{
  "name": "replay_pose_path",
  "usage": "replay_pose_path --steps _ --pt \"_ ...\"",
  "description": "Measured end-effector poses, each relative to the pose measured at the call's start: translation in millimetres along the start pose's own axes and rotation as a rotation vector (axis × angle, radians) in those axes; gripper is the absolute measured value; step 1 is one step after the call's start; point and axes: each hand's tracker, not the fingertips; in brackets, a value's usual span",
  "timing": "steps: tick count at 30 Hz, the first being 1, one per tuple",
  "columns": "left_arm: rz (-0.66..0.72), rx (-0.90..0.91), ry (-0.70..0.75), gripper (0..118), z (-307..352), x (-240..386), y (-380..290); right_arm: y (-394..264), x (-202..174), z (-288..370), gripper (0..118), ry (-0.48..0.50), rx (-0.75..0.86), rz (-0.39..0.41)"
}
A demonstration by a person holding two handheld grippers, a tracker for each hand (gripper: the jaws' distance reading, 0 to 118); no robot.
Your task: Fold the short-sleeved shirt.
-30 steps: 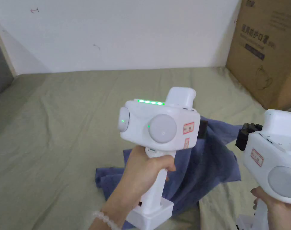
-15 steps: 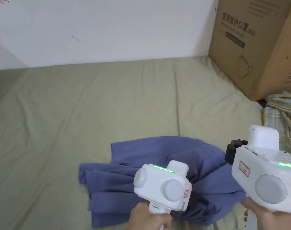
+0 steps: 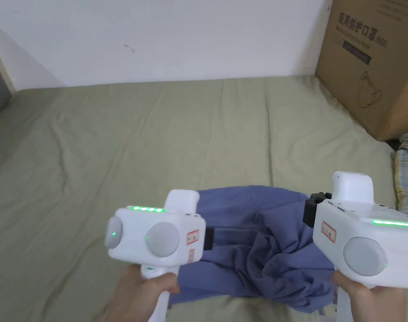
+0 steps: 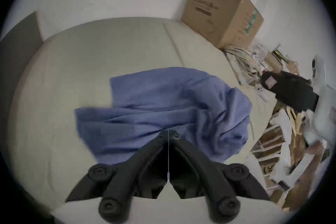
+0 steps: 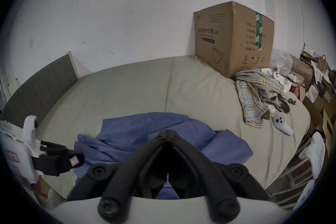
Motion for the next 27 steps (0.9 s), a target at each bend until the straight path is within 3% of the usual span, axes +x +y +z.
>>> replay_pose_path --steps 3,7,8,11,12,17,19,21,22,23,24,27 --pt "0.045 -0.046 0.087 0 5.3 -26.5 -32.5 -5.8 -12.1 -3.3 1 0.02 -0.012 0.022" --pt "0.164 -0.051 0.066 1 6.3 -53.1 -60.0 -10.1 -28.5 -9.1 1 0.053 -0.043 0.028" --pt "0.19 -0.059 0.067 14 6.4 -55.8 -61.1 -10.6 -31.8 -9.6 1 0.06 -0.046 0.033" --pt "0.188 -0.078 0.072 77 -1.3 -59.6 -62.1 -11.9 -42.5 -10.6 1 0.065 -0.046 0.07" --pt "0.187 -0.084 0.077 82 -5.3 -59.5 -63.3 -12.0 -44.6 -11.3 1 0.07 -0.05 0.077" --pt "0.212 -0.19 0.061 79 -43.0 -57.7 -79.1 -16.0 -48.5 -17.7 1 0.076 -0.074 0.092" --pt "0.119 -0.157 0.154 74 -50.3 -45.9 -86.0 -18.8 -47.5 -22.2 1 0.069 -0.088 0.099" --pt "0.092 -0.161 0.189 55 -46.9 -37.4 -82.1 -21.4 -45.1 -27.6 1 0.063 -0.103 0.101" --pt "0.078 -0.154 0.2 39 -45.2 -34.5 -79.7 -22.5 -43.8 -31.4 1 0.058 -0.113 0.101" --pt "0.053 -0.144 0.229 13 -44.1 -32.6 -79.0 -23.0 -42.9 -35.7 1 0.052 -0.123 0.099" --pt "0.03 -0.146 0.247 8 -43.6 -31.9 -78.0 -23.1 -42.2 -39.5 1 0.049 -0.131 0.095" --pt "0.026 -0.17 0.217 7 -40.8 -31.4 -73.7 -18.3 -39.4 -55.1 1 0.065 -0.156 0.088"
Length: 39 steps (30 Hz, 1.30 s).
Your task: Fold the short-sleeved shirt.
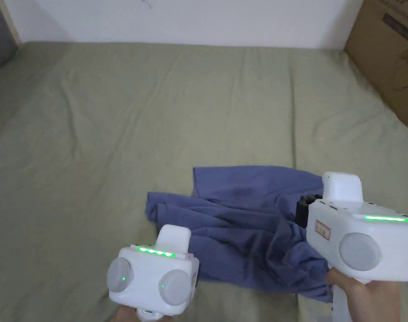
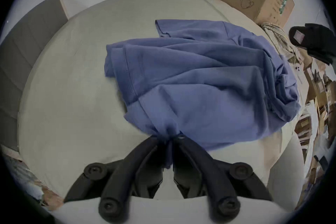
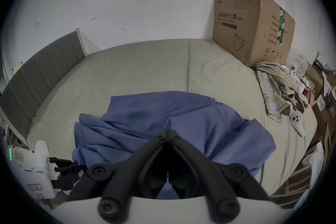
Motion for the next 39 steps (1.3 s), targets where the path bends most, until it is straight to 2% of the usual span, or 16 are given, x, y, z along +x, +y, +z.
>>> replay_pose_path --steps 2,3,4,5,8,12,14,16,19,21,22,24,25,31,35,39 --pt "0.021 0.009 -0.016 7 6.8 -0.7 1.3 12.6 2.6 -14.8 1 0.021 -0.02 0.009" --pt "0.025 0.001 -0.026 7 8.9 -0.7 2.4 21.7 4.6 -25.4 4 0.069 -0.042 0.017" --pt "0.026 0.0 -0.03 7 11.8 -0.2 2.5 32.3 6.1 -38.7 17 0.096 -0.062 0.021" --pt "0.026 0.002 -0.03 7 13.3 0.8 2.0 43.6 6.5 -54.8 37 0.113 -0.085 0.032" --pt "0.023 -0.007 -0.033 7 15.5 1.8 -0.2 72.2 7.3 -105.0 45 0.094 -0.131 0.079" --pt "0.02 -0.03 -0.043 7 14.8 -1.3 1.0 103.4 8.1 -176.3 65 0.069 -0.229 0.12" --pt "0.013 -0.035 -0.047 7 14.2 -2.1 2.1 109.6 6.9 -202.1 65 0.107 -0.28 0.112" --pt "0.016 -0.042 -0.05 7 15.0 -2.8 4.9 110.2 4.2 -225.6 65 0.084 -0.336 0.126" --pt "0.009 -0.052 -0.051 7 14.0 -2.2 6.5 99.5 1.3 -249.6 64 0.065 -0.411 0.211" --pt "0.0 -0.061 -0.048 7 12.4 -0.7 6.6 97.6 4.8 -246.4 61 0.087 -0.381 0.15" --pt "0.001 -0.06 -0.048 7 12.0 -0.3 5.9 98.4 6.0 -241.3 56 0.092 -0.38 0.146" --pt "0.005 -0.067 -0.047 7 12.0 0.1 6.0 98.1 5.1 -235.9 15 0.111 -0.38 0.169" --pt "0.003 -0.064 -0.045 7 12.4 0.5 6.1 98.4 3.0 -234.3 5 0.101 -0.381 0.171" --pt "0.007 -0.036 -0.045 7 30.5 -2.9 16.0 106.8 4.5 -206.7 5 0.083 -0.376 0.162" --pt "0.047 0.03 -0.05 7 51.7 -14.0 31.7 137.0 22.8 -166.3 5 0.085 -0.286 0.109" --pt "0.048 0.135 -0.007 7 80.8 -27.8 58.2 177.7 49.4 -118.6 5 -0.001 -0.186 0.123"
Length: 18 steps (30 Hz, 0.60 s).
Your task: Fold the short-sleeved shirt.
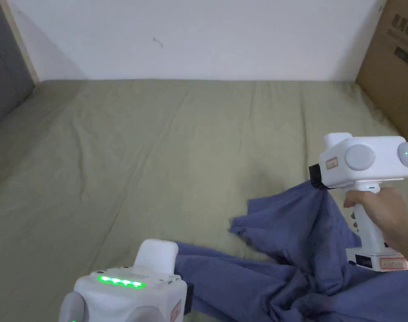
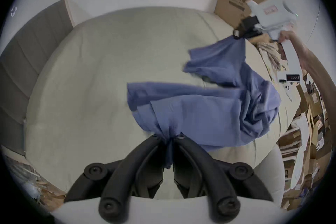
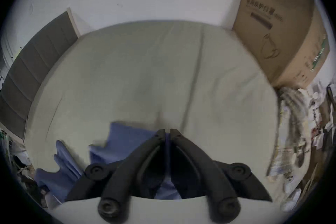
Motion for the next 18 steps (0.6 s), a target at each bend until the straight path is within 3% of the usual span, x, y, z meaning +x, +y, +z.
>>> replay_pose_path --steps 11,18 --pt "0.099 0.303 0.159 7 72.3 -76.3 131.4 45.8 110.6 142.7 5 -0.192 0.198 -0.129" --pt "0.161 0.392 0.246 7 116.0 -143.3 196.1 61.8 156.7 193.1 5 -0.203 0.278 -0.271"
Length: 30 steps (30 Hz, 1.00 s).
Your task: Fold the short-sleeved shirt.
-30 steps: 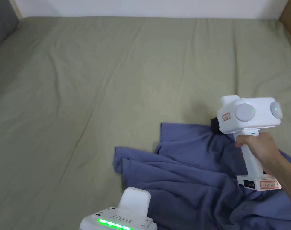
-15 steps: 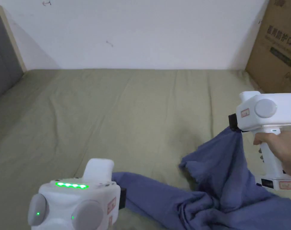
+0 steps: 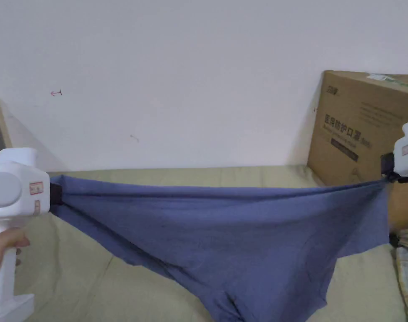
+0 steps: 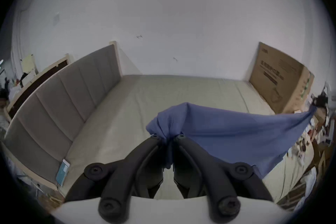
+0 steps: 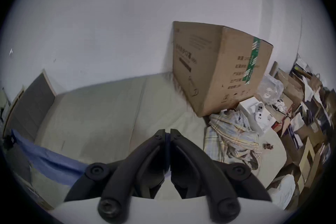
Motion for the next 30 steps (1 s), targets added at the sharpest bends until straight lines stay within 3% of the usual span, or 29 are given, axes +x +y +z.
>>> replay_pose_path --steps 4,11,17,22,30 --pt "-0.008 0.009 -0.02 7 -8.1 -12.3 33.2 12.4 -9.7 -0.1 5 0.049 0.008 -0.039" --pt "-0.073 0.052 0.047 7 -5.7 -24.4 48.2 19.2 -56.7 -13.0 5 0.076 0.005 0.048" --pt "-0.034 0.071 0.076 7 4.2 -57.4 39.4 13.6 -70.9 -18.8 5 0.149 0.004 -0.001" --pt "-0.057 0.036 0.116 7 9.2 -67.2 -18.6 -46.0 -82.5 -36.7 5 0.148 -0.064 0.065" --pt "-0.02 -0.24 0.15 7 -16.4 -89.9 -192.6 -216.2 -61.9 -79.0 5 0.127 -0.365 0.007"
